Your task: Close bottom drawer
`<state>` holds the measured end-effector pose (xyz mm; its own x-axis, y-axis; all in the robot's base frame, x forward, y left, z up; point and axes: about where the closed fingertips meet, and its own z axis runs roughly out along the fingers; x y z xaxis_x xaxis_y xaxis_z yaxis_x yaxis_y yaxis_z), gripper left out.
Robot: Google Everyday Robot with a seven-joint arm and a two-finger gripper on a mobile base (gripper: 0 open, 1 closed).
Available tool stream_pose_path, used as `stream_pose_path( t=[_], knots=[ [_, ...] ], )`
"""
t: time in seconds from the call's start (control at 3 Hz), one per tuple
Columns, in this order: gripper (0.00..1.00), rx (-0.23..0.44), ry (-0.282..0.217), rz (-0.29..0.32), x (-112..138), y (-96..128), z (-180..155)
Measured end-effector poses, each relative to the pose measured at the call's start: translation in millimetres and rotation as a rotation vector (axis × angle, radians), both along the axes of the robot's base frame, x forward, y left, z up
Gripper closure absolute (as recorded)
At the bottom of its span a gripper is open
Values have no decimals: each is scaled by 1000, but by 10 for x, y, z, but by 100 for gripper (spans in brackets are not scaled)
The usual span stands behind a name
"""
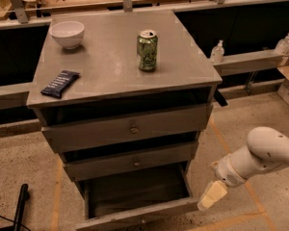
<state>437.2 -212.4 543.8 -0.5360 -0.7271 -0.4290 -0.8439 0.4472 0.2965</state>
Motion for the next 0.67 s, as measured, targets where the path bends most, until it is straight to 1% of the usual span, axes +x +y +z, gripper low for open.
stream_pose_path(
  t=[0.33, 0.67],
  knots=[
    [0, 23, 43, 0, -74, 47, -230],
    [0, 23, 43, 0, -74, 47, -230]
  ],
)
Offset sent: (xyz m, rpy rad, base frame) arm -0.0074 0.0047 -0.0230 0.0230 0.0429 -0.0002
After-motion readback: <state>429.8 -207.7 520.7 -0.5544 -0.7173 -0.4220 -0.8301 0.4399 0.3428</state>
